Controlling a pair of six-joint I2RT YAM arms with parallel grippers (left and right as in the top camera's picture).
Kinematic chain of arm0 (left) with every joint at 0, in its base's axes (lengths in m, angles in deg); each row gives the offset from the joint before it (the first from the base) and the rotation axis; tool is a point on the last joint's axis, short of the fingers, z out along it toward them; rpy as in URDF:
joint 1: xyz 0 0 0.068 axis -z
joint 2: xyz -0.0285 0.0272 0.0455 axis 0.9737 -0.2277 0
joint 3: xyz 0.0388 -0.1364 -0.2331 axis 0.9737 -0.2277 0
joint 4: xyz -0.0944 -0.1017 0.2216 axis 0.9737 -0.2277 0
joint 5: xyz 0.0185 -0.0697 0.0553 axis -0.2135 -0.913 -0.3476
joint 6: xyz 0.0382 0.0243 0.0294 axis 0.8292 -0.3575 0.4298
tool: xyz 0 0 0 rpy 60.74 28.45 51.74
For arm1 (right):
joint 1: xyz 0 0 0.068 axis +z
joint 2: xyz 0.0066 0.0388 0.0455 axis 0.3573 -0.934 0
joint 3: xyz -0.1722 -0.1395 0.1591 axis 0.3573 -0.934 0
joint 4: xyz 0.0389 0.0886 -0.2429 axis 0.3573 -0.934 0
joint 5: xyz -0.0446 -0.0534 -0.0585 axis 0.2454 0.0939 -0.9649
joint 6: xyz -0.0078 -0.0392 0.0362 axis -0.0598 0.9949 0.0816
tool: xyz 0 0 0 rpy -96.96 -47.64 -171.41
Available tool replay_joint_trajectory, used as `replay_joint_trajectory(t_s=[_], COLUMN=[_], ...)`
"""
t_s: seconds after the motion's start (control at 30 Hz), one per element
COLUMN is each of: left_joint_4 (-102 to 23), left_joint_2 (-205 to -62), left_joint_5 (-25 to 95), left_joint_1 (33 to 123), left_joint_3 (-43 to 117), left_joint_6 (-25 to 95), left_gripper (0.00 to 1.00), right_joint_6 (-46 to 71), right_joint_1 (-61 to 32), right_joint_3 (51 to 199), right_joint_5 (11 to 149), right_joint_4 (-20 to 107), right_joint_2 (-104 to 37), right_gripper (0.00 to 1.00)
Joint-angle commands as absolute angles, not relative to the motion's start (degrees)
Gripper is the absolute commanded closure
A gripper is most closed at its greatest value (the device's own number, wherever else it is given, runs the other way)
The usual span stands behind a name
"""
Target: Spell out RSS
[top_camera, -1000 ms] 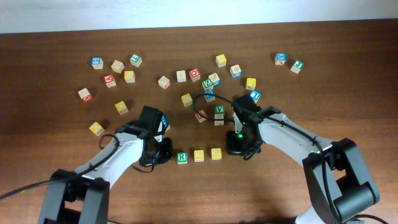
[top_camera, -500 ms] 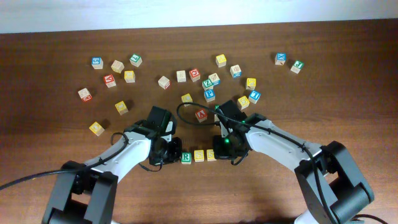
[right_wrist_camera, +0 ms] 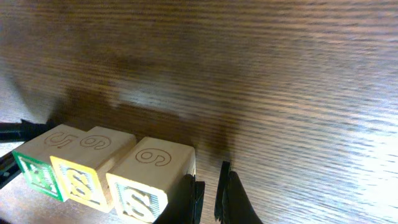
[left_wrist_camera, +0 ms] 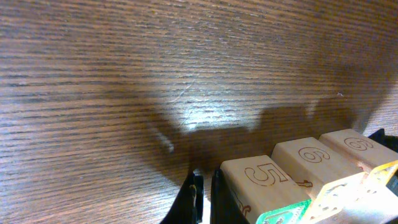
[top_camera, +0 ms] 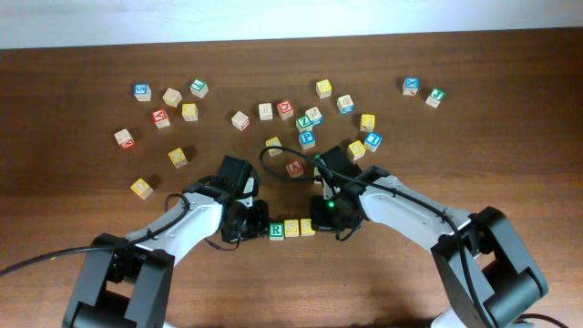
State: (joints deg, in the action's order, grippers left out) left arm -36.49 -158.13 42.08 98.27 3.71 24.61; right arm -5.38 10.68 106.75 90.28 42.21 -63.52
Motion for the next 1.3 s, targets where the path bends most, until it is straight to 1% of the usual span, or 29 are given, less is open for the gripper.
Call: replay_joint_trajectory(t_s=[0.0, 0.27, 0.47, 0.53, 0.6, 0.63, 0.7, 0.73, 0.8, 0.83, 0.87, 1.0, 1.03, 1.13, 1.27], left_joint_4=[-36.21, -35.95, -37.21, -42.11, -50.26, -53.82, -56.77, -59.49, -62.48, -61.78, -60.45, -52.78, -50.31, -46.2, -44.93], left_joint_2=[-159.48, -159.48, -159.2, -158.46, -156.84, -155.51, -153.1, -151.94, -152.03, -152.03, -152.03, -152.03, -152.07, -152.34, -152.4], left_joint_5=[42.1, 42.16, 46.86, 52.83, 60.72, 61.88, 59.56, 55.65, 51.63, 48.26, 47.52, 47.65, 47.93, 55.41, 60.96], left_joint_1=[98.6, 98.6, 97.37, 95.84, 94.27, 93.53, 93.48, 94.27, 96.78, 99.8, 103.38, 111.1, 112.65, 116.87, 117.72], left_joint_3=[3.09, 3.09, 4.08, 6.72, 11.16, 13.15, 14.28, 14.26, 13.63, 11.95, 9.91, 5.69, 5.02, 4.06, 4.06], left_joint_6=[23.85, 23.89, 24.55, 24.57, 24.57, 24.87, 27.1, 27.19, 27.17, 27.08, 24.06, 16.09, 15.78, 13.73, 13.68], left_gripper=[1.0, 1.0, 1.0, 1.0, 1.0, 1.0, 1.0, 1.0, 1.0, 1.0, 1.0, 1.0, 1.0, 1.0, 1.0], right_joint_6=[-7.41, -5.62, -5.64, -5.62, -5.62, -5.62, -5.62, -5.62, -5.49, -4.05, -2.85, -2.58, -2.54, 0.26, 0.43], right_joint_1=[12.72, 12.8, 12.8, 12.8, 12.74, 12.74, 12.28, 10.99, 7.38, 5.17, 3.03, -1.47, -2.37, -4.64, -6.45], right_joint_3=[106.4, 106.4, 106.4, 106.4, 106.4, 106.4, 106.4, 106.46, 106.46, 106.46, 106.46, 106.46, 106.46, 106.46, 106.46], right_joint_5=[90.7, 88.97, 86.24, 82.06, 79.64, 78.59, 77.41, 77.41, 77.45, 78.08, 78.76, 79.13, 79.15, 79.15, 79.18], right_joint_4=[43.2, 44.14, 42.74, 41.01, 40.2, 40.03, 40.05, 40.07, 40.0, 40.0, 39.74, 39.55, 39.5, 38.93, 38.34], right_joint_2=[-63.83, -63.83, -63.83, -63.83, -63.83, -63.83, -63.83, -63.83, -63.83, -63.83, -63.83, -63.83, -63.83, -63.83, -63.83], right_gripper=[0.96, 0.96, 0.96, 0.96, 0.96, 0.95, 0.95, 0.94, 0.94, 0.94, 0.95, 0.94, 0.95, 0.95, 0.95])
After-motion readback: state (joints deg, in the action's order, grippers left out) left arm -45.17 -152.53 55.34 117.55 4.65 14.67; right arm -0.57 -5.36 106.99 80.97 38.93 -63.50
